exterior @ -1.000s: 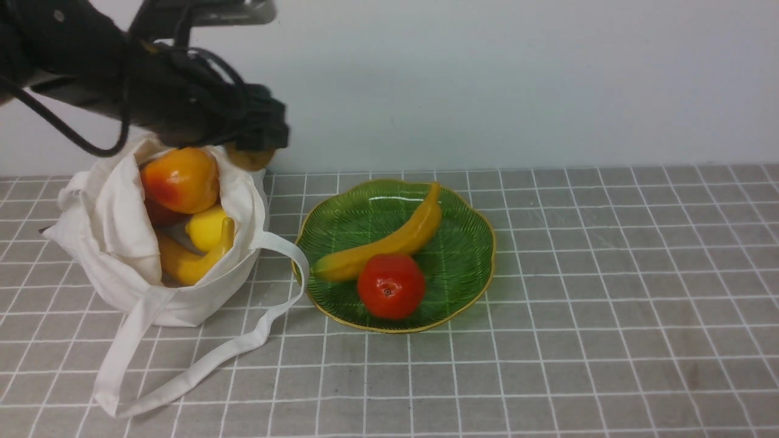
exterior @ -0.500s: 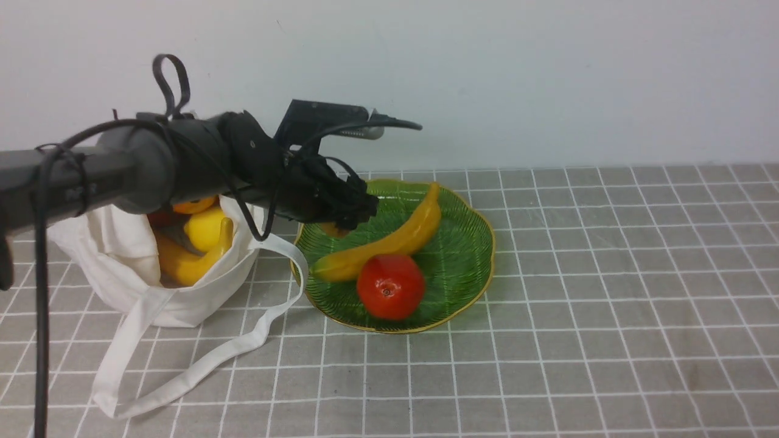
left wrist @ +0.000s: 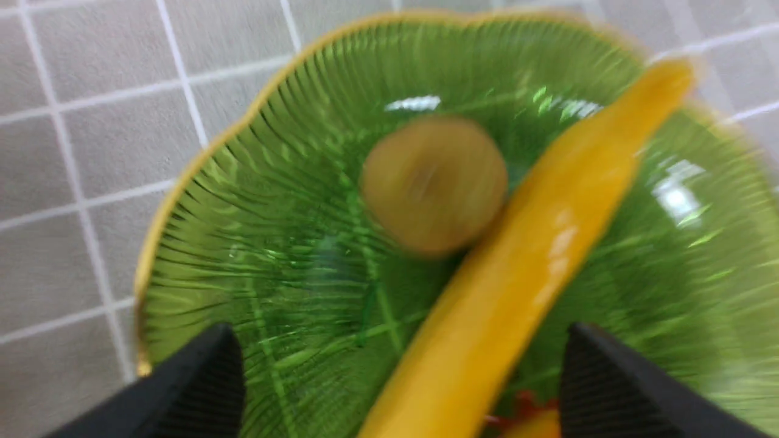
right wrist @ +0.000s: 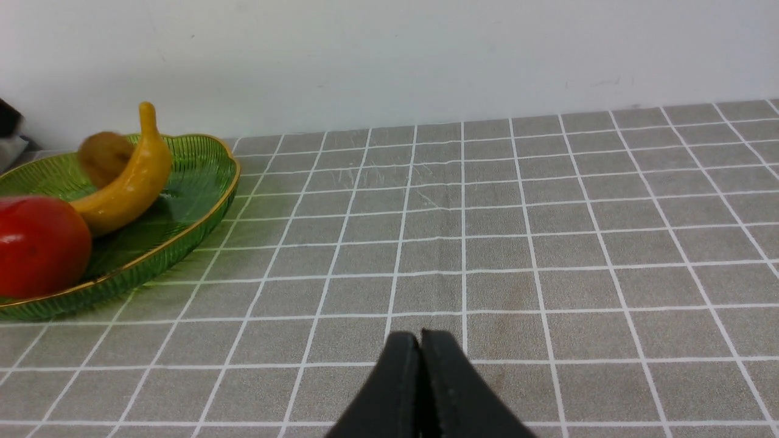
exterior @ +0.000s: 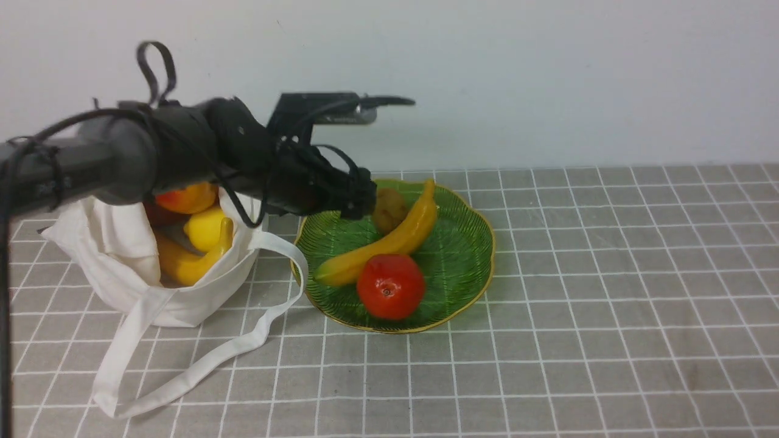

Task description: Take the fruit out of the bag on the grey coffee tablecloth and place them on the plate.

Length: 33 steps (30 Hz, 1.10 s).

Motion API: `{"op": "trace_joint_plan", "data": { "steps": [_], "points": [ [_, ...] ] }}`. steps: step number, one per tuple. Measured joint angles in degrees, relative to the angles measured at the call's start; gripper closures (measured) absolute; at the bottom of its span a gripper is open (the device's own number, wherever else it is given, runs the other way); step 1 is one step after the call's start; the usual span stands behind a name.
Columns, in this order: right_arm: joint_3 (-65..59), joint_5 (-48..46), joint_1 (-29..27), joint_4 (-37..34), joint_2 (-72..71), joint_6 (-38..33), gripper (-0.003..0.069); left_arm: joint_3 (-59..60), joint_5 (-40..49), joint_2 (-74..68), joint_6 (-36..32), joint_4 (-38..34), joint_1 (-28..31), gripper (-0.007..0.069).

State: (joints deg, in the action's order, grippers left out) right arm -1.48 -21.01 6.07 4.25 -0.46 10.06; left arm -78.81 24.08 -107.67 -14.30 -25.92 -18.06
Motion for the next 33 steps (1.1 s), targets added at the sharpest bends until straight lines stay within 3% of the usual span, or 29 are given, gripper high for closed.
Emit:
{"op": "trace_joint_plan", "data": {
  "steps": [5, 8, 17, 23, 33],
  "points": [
    [0.00, 0.00, 0.00, 0.00, 0.00, 0.00, 0.0671, 0.00, 6.12, 16.34, 3.27, 5.54, 1.80, 0.0538],
    [0.00, 0.00, 0.00, 0.00, 0.00, 0.00, 0.0671, 0.32, 7.97, 24.87, 4.00, 7.57, 1.80, 0.0608],
    [0.00, 0.00, 0.00, 0.00, 0.00, 0.00, 0.0671, 14.48, 5.17, 56.21, 5.23, 8.25, 1.80, 0.0632],
    [0.00, 0.00, 0.00, 0.00, 0.00, 0.00, 0.0671, 34.90, -6.02, 84.00, 5.61, 8.31, 1.80, 0.0632],
    [0.00, 0.00, 0.00, 0.00, 0.00, 0.00, 0.0671, 48.59, -7.75, 105.22, 4.65, 9.52, 1.80, 0.0632]
  ]
}}
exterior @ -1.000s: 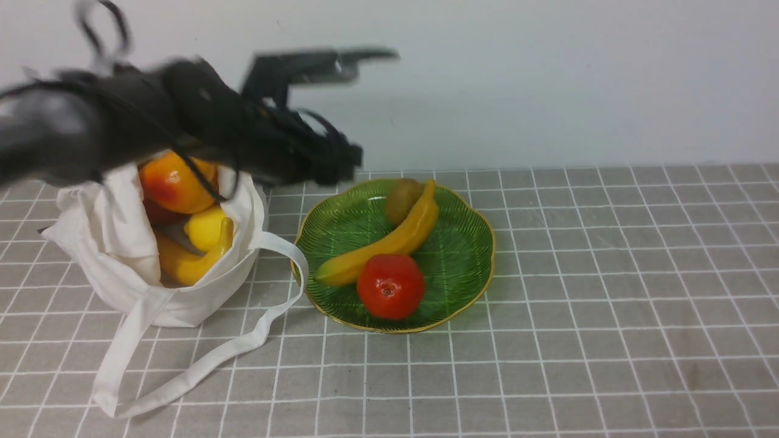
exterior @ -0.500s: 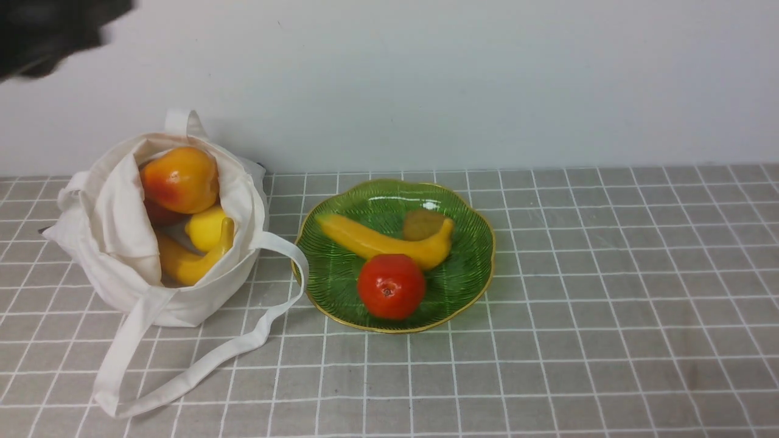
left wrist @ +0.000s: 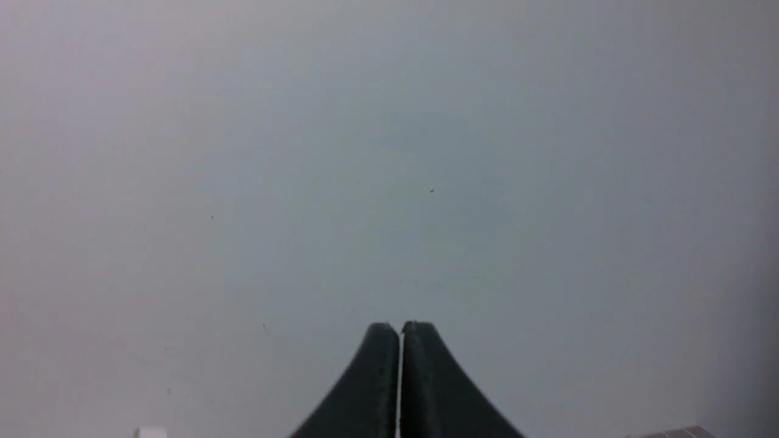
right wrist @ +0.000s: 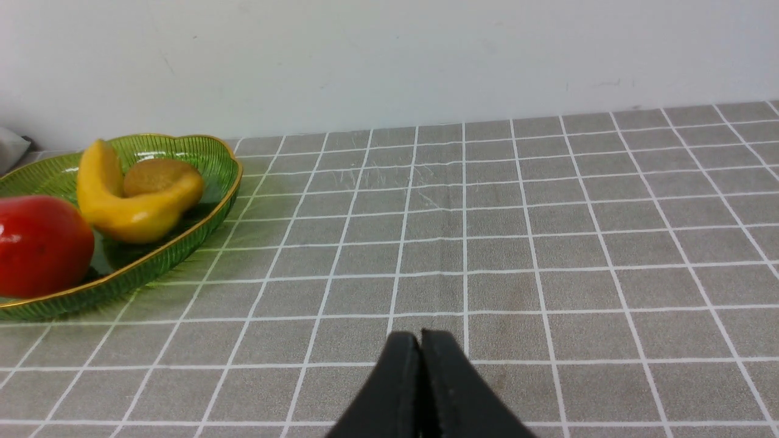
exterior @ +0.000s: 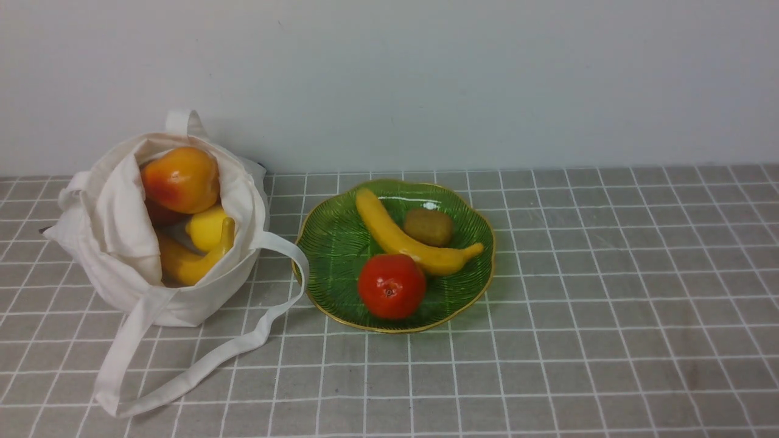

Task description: Take the fruit out of the bag on the grey coffee tablecloth and place them on the plate.

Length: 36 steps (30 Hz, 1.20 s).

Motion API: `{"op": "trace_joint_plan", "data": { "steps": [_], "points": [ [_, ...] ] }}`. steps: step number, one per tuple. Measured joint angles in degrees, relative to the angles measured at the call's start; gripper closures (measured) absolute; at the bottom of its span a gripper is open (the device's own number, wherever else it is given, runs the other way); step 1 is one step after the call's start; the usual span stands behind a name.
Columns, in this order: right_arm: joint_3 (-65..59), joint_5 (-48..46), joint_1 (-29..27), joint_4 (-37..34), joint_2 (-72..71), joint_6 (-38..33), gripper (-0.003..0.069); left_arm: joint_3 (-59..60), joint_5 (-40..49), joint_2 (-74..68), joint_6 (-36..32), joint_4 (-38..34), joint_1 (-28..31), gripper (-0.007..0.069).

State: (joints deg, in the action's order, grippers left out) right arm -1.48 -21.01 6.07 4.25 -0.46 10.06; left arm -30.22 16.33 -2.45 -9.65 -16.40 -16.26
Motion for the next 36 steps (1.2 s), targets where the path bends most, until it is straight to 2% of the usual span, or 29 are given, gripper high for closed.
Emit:
{"op": "trace_joint_plan", "data": {
  "steps": [14, 22, 25, 28, 29, 33, 36],
  "points": [
    [0.00, 0.00, 0.00, 0.00, 0.00, 0.00, 0.0671, 1.67, 6.33, 3.52, -0.07, 0.82, 0.00, 0.0632],
    [0.00, 0.00, 0.00, 0.00, 0.00, 0.00, 0.0671, 4.47, 7.28, 3.52, 0.18, 5.85, 0.28, 0.0632],
    [0.00, 0.00, 0.00, 0.00, 0.00, 0.00, 0.0671, 8.38, 8.32, 3.52, 2.43, 9.52, 3.44, 0.0632],
    [0.00, 0.00, 0.00, 0.00, 0.00, 0.00, 0.0671, 10.60, 8.70, 3.52, 3.13, 10.20, 6.02, 0.0632],
    [0.00, 0.00, 0.00, 0.00, 0.00, 0.00, 0.0671, 13.82, 8.74, 3.52, 3.58, 10.73, 9.43, 0.0632],
    [0.00, 0.00, 0.00, 0.00, 0.00, 0.00, 0.0671, 19.58, 8.69, 3.52, 3.70, 10.97, 14.43, 0.0632],
    [0.00, 0.00, 0.00, 0.00, 0.00, 0.00, 0.0671, 24.92, 8.33, 3.52, 3.93, 11.31, 16.31, 0.0632]
  ]
}}
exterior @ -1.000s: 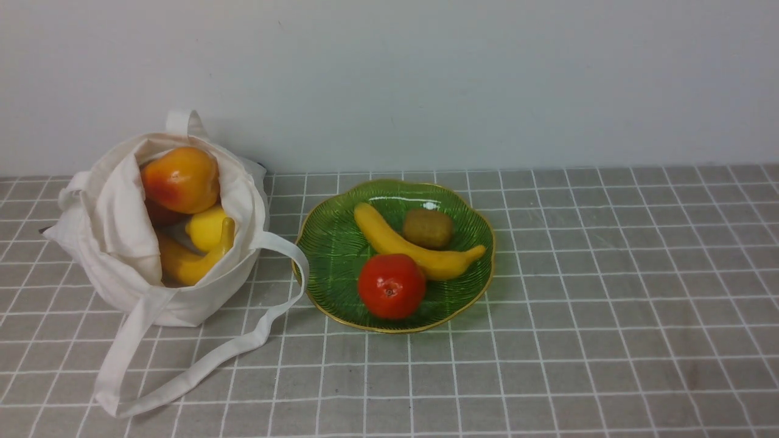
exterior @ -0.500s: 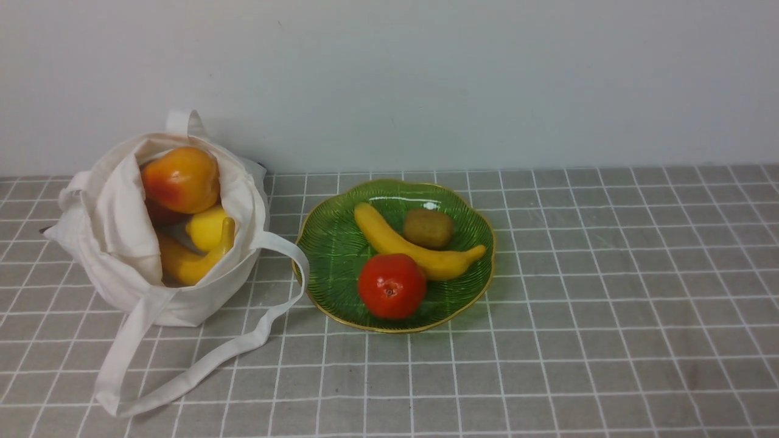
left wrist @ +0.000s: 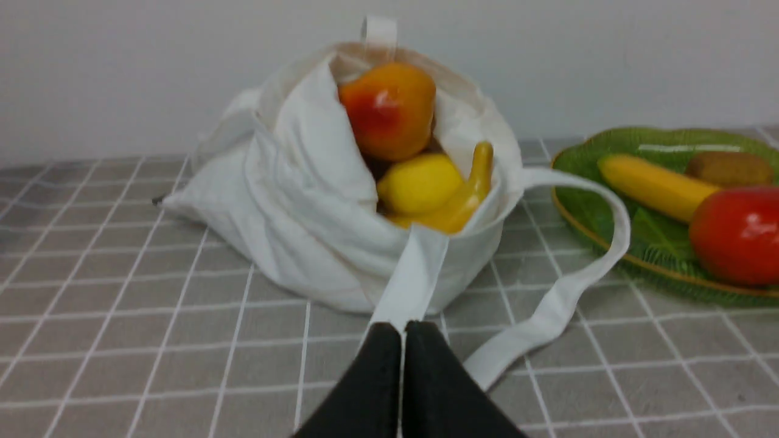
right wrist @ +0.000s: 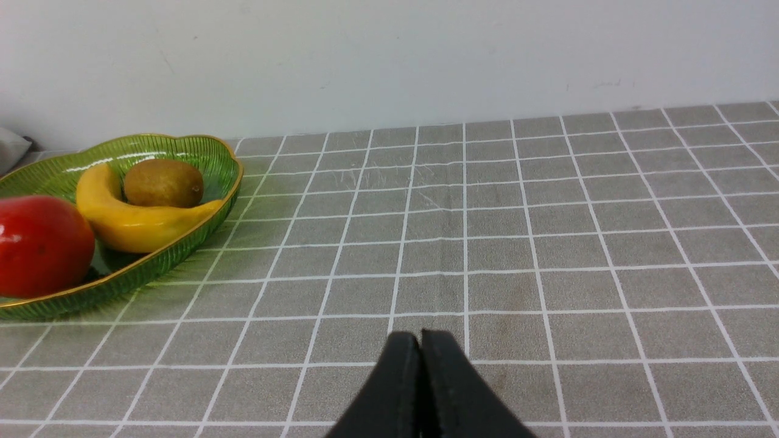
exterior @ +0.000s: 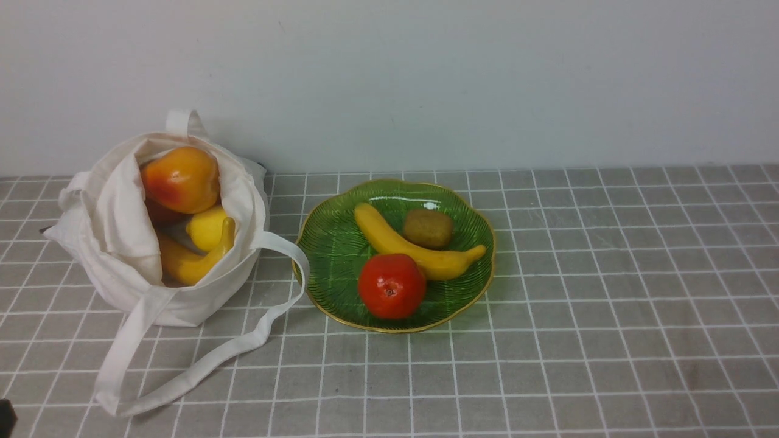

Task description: Take the fruit out of the bag on the grey coffee tablecloth and place them on the plate.

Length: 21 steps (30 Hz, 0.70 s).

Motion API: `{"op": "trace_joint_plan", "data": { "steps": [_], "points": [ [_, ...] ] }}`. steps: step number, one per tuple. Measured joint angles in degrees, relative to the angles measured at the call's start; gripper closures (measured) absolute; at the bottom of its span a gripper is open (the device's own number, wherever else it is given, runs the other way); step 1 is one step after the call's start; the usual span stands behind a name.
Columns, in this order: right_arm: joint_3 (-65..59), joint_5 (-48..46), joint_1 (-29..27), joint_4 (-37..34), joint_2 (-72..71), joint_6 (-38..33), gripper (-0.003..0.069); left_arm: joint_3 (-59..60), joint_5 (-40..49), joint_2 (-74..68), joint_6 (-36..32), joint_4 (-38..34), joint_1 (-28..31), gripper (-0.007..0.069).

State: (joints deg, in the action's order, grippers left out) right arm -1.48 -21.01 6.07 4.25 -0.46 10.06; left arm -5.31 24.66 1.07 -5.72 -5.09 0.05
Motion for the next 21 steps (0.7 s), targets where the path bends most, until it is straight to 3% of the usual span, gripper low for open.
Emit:
{"op": "trace_joint_plan", "data": {
  "steps": [6, 21],
  "points": [
    [0.05, -0.06, 0.00, 0.00, 0.00, 0.00, 0.0671, 6.40, -0.72, 0.00, 0.06, 0.82, 0.30, 0.0632],
    [0.05, -0.06, 0.00, 0.00, 0.00, 0.00, 0.0671, 6.78, -2.76, -0.05, 0.06, 0.94, 0.30, 0.0632]
  ]
}}
